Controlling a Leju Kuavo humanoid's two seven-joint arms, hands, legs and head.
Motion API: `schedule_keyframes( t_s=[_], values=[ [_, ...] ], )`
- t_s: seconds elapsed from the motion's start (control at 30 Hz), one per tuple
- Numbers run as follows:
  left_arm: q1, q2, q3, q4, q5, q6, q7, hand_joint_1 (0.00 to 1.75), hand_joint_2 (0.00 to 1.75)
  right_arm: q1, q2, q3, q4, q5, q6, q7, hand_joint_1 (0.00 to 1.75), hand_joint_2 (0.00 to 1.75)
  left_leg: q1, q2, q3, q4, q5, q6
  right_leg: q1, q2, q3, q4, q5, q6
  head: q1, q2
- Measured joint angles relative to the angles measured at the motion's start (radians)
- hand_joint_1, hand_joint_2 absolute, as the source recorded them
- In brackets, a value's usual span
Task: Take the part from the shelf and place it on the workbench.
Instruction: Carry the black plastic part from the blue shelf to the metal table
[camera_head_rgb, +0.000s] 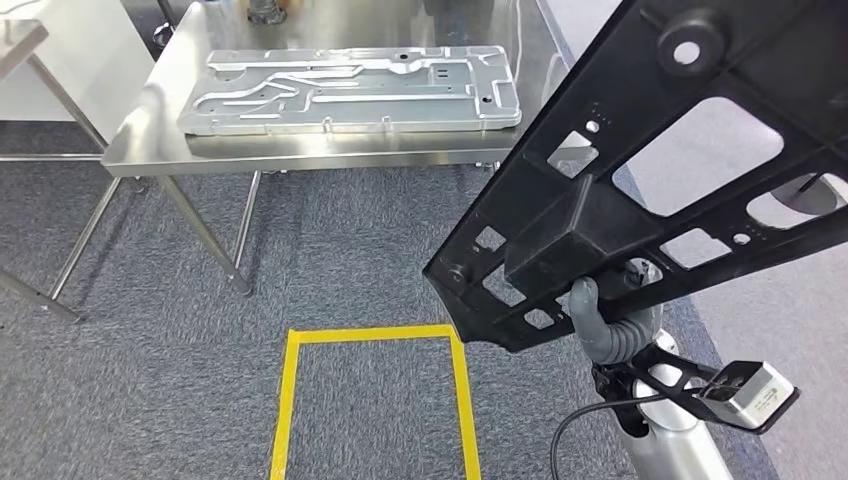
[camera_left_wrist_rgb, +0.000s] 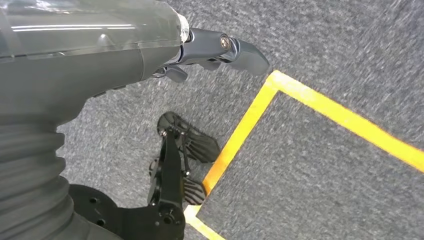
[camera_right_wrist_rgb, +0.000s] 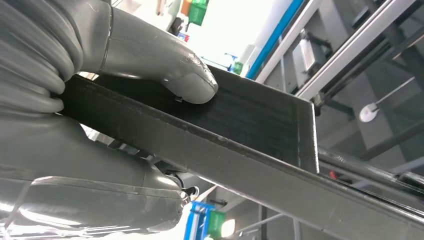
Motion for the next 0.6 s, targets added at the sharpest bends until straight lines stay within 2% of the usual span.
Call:
schedule_keyframes(
  t_s=[0.07, 0.1, 0.13, 0.2, 0.23, 0.27, 0.3, 0.37, 0.4, 0.43, 0.47, 0.57, 0.6],
  values=[
    [-0.001, 0.000, -0.002, 0.000, 0.000, 0.000, 0.000, 0.00, 1.75, 0.000, 0.000, -0.001, -0.001, 0.000, 0.000, 0.000, 1.75, 1.75, 0.005, 0.004, 0.002, 0.007, -0.010, -0.011, 0.001, 0.004, 0.007, -0.005, -0.003, -0.014, 0.000, 0.000],
    [-0.001, 0.000, -0.003, 0.000, 0.000, 0.000, 0.000, 0.00, 1.75, -0.001, 0.000, -0.002, -0.002, 0.000, 0.000, 0.000, 1.75, 1.75, 0.007, 0.004, -0.008, 0.033, -0.024, -0.015, 0.001, 0.005, 0.014, -0.009, -0.006, -0.022, 0.000, 0.000],
    [-0.002, 0.000, -0.004, 0.000, 0.000, -0.001, 0.000, 0.00, 1.75, -0.001, 0.000, -0.002, -0.002, 0.000, 0.000, 0.000, 1.75, 1.75, 0.008, 0.004, -0.031, 0.081, -0.046, -0.019, 0.001, 0.005, 0.021, -0.011, -0.009, -0.029, 0.000, 0.000],
    [0.000, 0.000, -0.004, 0.000, 0.000, -0.001, 0.000, 0.00, 1.75, -0.001, 0.000, -0.002, -0.003, 0.000, 0.000, 0.000, 1.75, 1.75, 0.008, 0.004, -0.110, 0.222, -0.096, -0.023, 0.006, 0.006, 0.032, -0.012, -0.019, -0.039, 0.000, 0.000],
    [0.001, 0.000, -0.004, 0.000, 0.000, -0.001, 0.000, 0.00, 1.75, 0.000, 0.000, -0.002, -0.003, 0.000, 0.000, 0.000, 1.75, 1.75, 0.008, 0.004, -0.148, 0.279, -0.107, -0.023, 0.008, 0.008, 0.037, -0.012, -0.024, -0.041, 0.000, 0.000],
    [0.002, 0.000, -0.004, 0.000, 0.000, -0.001, 0.000, 0.00, 1.75, 0.000, 0.000, -0.002, -0.003, 0.000, 0.000, 0.000, 1.75, 1.75, 0.008, 0.004, -0.170, 0.301, -0.098, -0.022, 0.011, 0.010, 0.044, -0.012, -0.029, -0.042, 0.000, 0.000],
    [0.003, 0.000, -0.004, 0.000, 0.000, -0.001, 0.000, 0.00, 1.75, 0.000, 0.000, -0.002, -0.003, 0.000, 0.001, 0.000, 1.75, 1.75, 0.007, 0.003, -0.173, 0.283, -0.069, -0.019, 0.013, 0.013, 0.052, -0.012, -0.035, -0.042, 0.000, 0.000],
    [0.003, 0.000, -0.004, 0.000, 0.000, -0.001, 0.000, 0.00, 1.75, 0.000, 0.000, -0.002, -0.003, 0.001, 0.001, 0.000, 1.75, 1.75, 0.003, 0.001, -0.130, 0.154, 0.021, -0.007, 0.014, 0.015, 0.073, -0.012, -0.049, -0.039, 0.000, 0.000],
    [0.003, 0.000, -0.004, 0.000, 0.000, -0.001, 0.000, 0.00, 1.75, 0.000, 0.000, -0.002, -0.003, 0.002, 0.001, 0.000, 1.75, 1.75, -0.001, -0.001, -0.104, 0.089, 0.050, 0.000, 0.016, 0.017, 0.080, -0.011, -0.056, -0.036, 0.000, 0.000],
    [0.002, 0.001, -0.004, 0.000, 0.001, -0.001, 0.000, 0.00, 1.75, 0.000, 0.000, -0.002, -0.003, 0.002, 0.002, 0.000, 1.75, 1.75, -0.005, -0.002, -0.084, 0.044, 0.066, 0.005, 0.016, 0.018, 0.084, -0.012, -0.061, -0.032, 0.000, 0.000],
    [0.002, 0.001, -0.004, 0.000, 0.001, -0.001, 0.000, 0.00, 1.75, 0.000, 0.000, -0.002, -0.002, 0.003, 0.002, 0.000, 1.75, 1.75, -0.008, -0.003, -0.076, 0.025, 0.065, 0.010, 0.016, 0.019, 0.086, -0.013, -0.064, -0.027, 0.000, 0.000],
    [0.002, 0.002, -0.004, 0.000, 0.003, 0.000, -0.002, 0.00, 1.75, -0.001, 0.000, -0.003, -0.003, 0.008, 0.000, 0.001, 1.75, 1.75, -0.009, -0.004, -0.064, 0.009, 0.059, 0.024, 0.015, 0.019, 0.091, -0.016, -0.073, -0.011, 0.000, 0.000],
    [0.001, 0.002, -0.004, 0.000, 0.003, 0.000, -0.003, 0.00, 1.75, -0.002, 0.000, -0.004, -0.003, 0.012, -0.001, 0.000, 1.75, 1.75, -0.006, -0.004, -0.057, 0.001, 0.059, 0.029, 0.014, 0.018, 0.086, 0.000, -0.084, -0.007, 0.000, 0.000]
  ],
)
